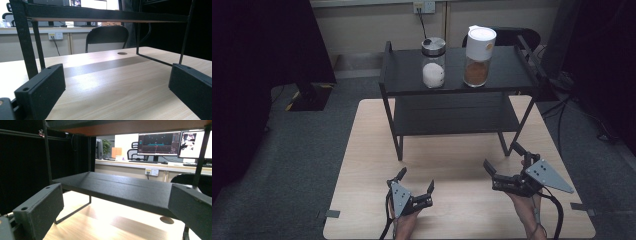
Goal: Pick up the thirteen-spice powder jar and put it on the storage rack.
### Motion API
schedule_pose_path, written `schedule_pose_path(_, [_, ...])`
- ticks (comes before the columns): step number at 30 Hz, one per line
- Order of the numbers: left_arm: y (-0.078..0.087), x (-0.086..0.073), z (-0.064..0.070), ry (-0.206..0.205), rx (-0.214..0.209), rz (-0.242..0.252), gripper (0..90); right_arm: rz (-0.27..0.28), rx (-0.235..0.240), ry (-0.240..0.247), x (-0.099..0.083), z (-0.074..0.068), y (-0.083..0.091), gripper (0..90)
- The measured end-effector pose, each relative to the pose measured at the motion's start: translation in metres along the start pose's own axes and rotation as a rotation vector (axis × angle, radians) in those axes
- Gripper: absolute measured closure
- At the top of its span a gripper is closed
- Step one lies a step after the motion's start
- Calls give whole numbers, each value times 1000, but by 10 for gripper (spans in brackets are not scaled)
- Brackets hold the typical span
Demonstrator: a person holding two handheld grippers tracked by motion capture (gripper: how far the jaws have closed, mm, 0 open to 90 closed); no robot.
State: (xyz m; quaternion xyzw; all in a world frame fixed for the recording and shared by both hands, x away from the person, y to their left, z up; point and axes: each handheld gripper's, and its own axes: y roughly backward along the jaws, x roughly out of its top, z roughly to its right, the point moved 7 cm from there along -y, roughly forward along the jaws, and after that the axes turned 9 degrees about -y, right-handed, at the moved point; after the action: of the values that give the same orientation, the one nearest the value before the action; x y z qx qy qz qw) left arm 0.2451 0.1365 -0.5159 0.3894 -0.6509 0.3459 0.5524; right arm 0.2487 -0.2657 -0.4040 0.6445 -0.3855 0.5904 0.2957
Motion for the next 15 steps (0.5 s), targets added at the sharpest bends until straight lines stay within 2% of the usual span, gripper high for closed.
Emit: schedule_pose_path(15, [0, 0, 0, 0, 0, 0, 2, -18, -29, -14, -32, 5, 13, 0])
